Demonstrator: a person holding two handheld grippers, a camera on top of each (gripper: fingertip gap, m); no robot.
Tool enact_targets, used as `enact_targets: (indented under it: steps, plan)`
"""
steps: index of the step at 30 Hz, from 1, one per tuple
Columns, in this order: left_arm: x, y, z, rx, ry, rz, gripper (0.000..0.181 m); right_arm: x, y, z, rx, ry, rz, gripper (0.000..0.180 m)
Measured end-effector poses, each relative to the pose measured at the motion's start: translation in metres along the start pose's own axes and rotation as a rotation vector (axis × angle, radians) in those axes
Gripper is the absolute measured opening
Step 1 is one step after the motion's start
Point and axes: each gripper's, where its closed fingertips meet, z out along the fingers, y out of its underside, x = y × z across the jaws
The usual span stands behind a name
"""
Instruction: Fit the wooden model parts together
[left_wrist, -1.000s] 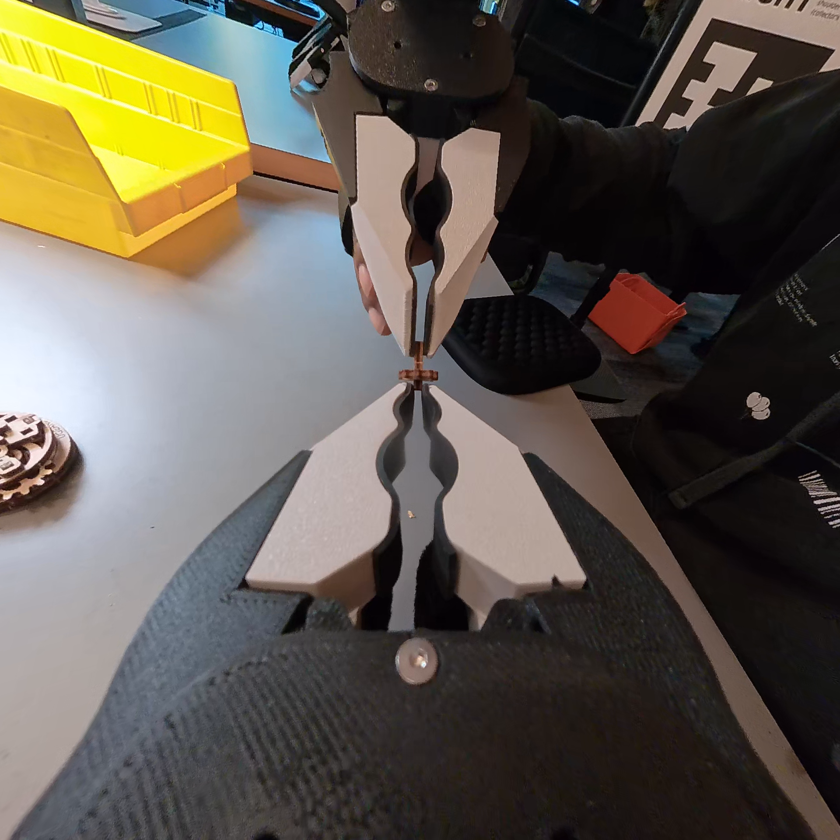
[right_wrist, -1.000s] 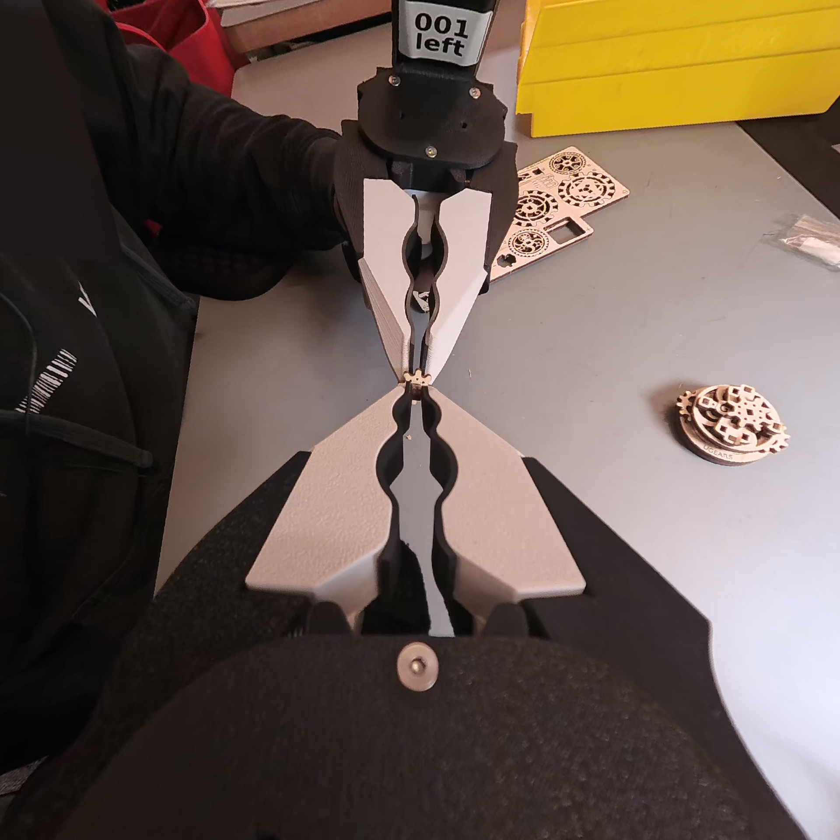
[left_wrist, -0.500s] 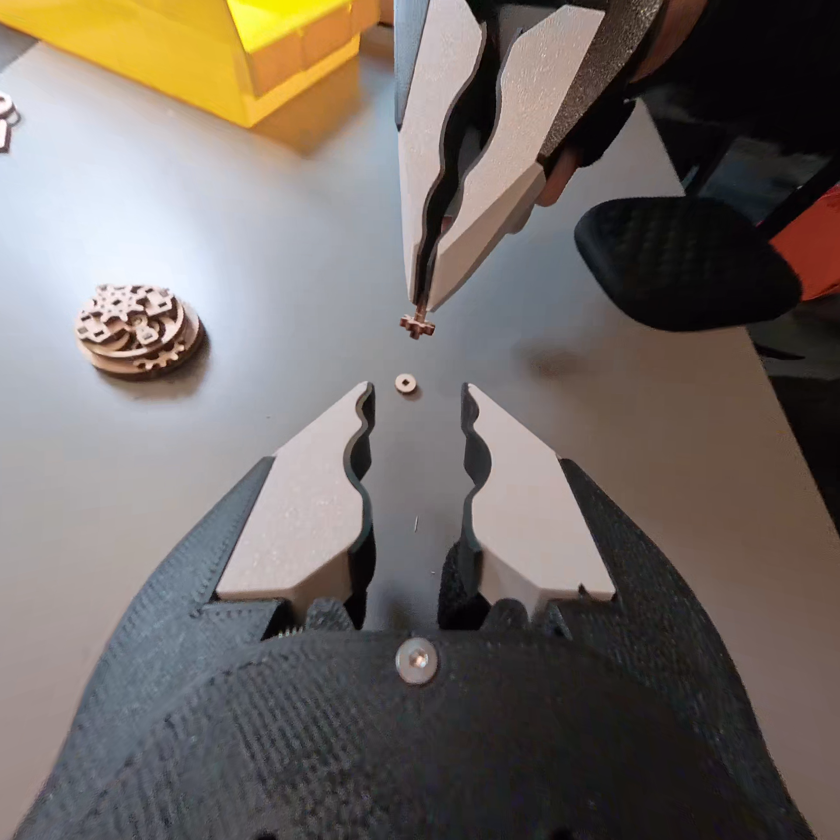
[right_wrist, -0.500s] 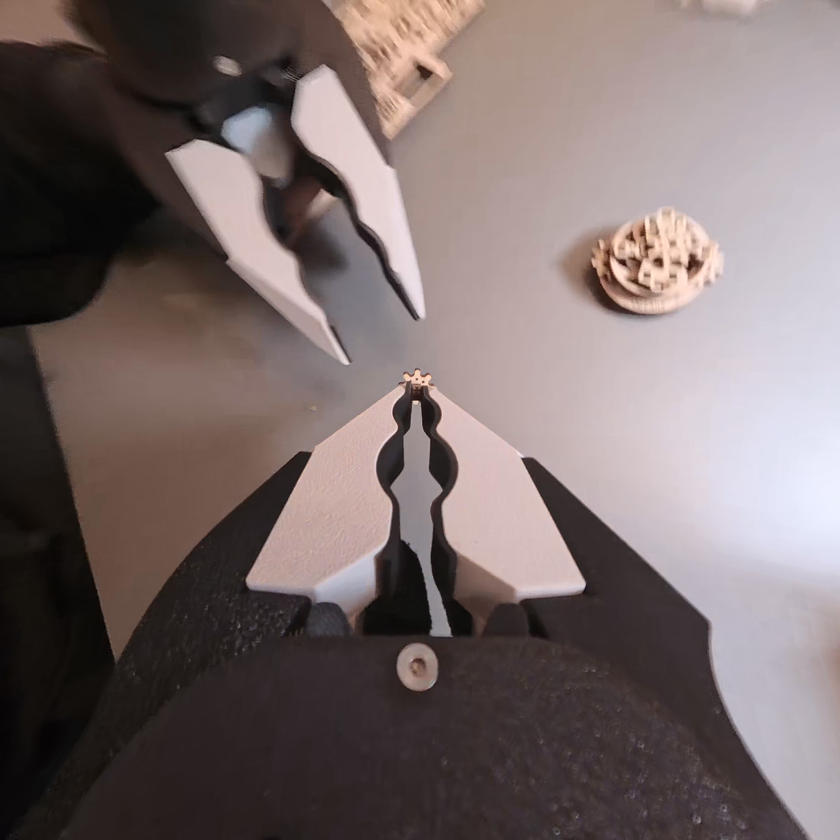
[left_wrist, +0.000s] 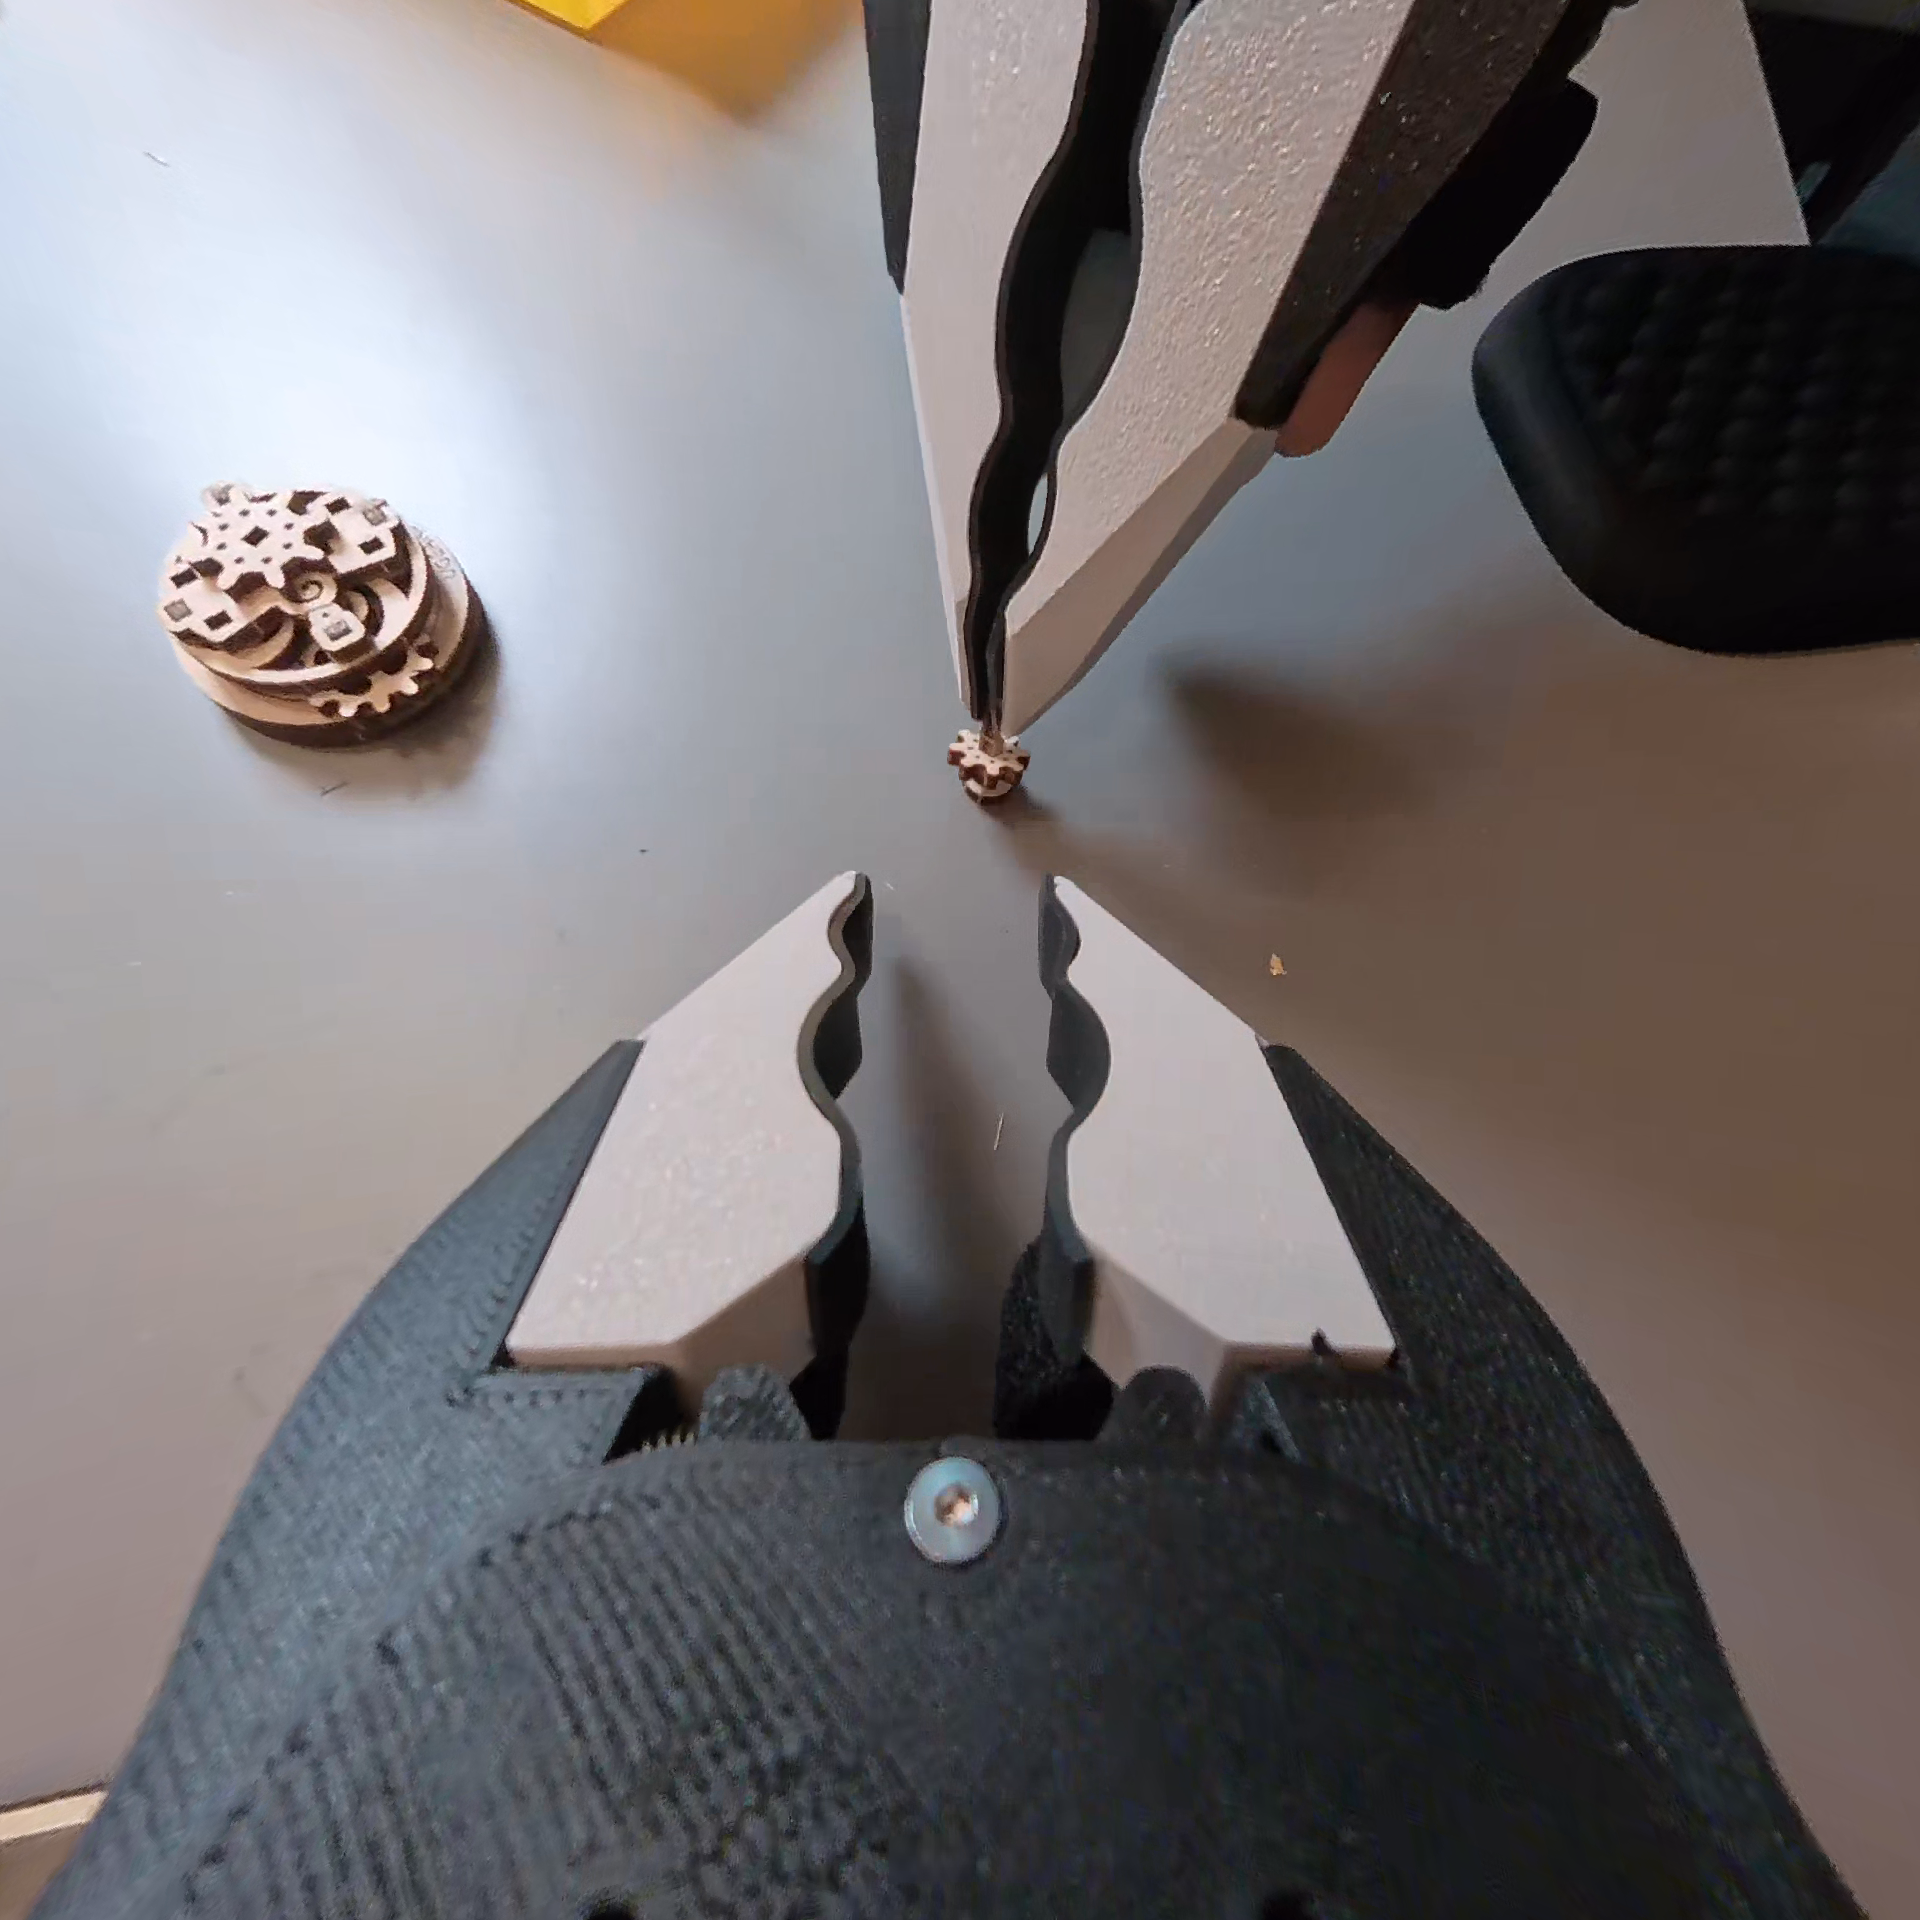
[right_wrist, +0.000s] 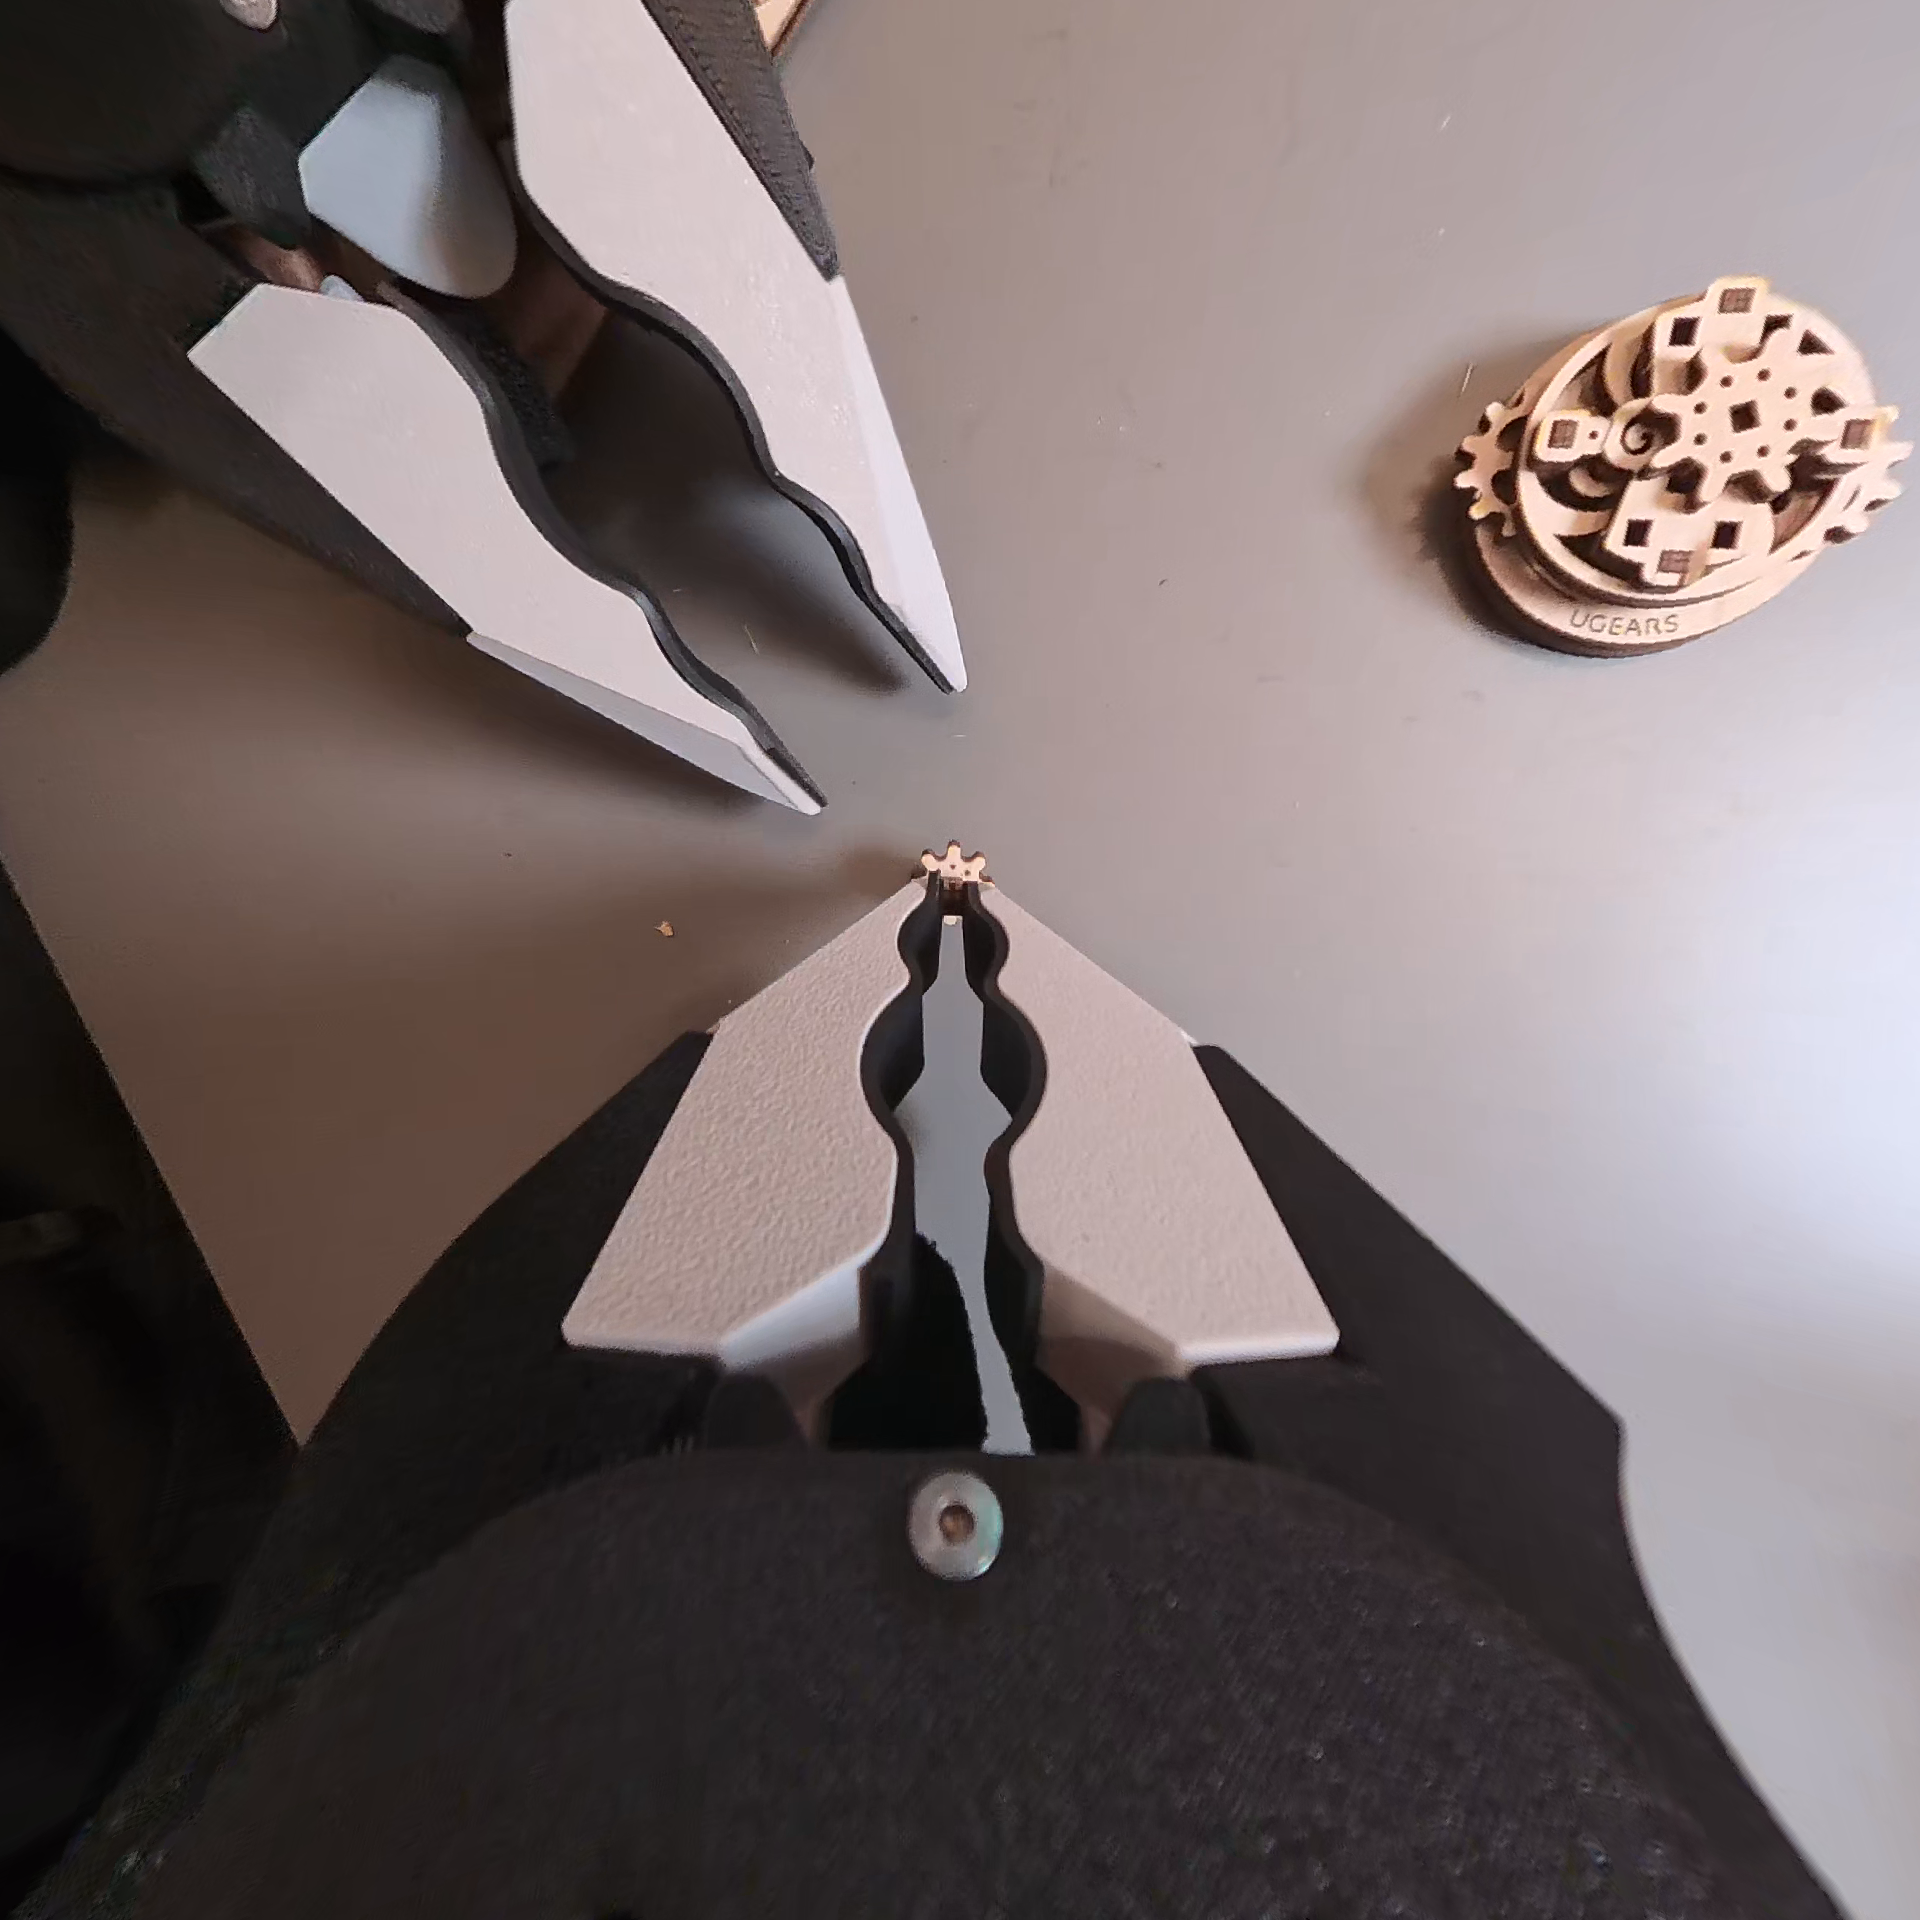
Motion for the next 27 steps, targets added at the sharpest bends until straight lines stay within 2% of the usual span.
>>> enact_targets:
  steps: [1,27]
  plan:
    - [-0.0002,0.0002,0.0,-0.003,-0.002,-0.002,0.03,0.0003,0.0003,0.0006,-0.002,-0.005,0.008,0.001]
    - [0.0008,-0.0024,-0.0005,0.008,-0.001,-0.006,0.029,0.0013,0.0015,0.0004,-0.065,0.001,0.005,0.001]
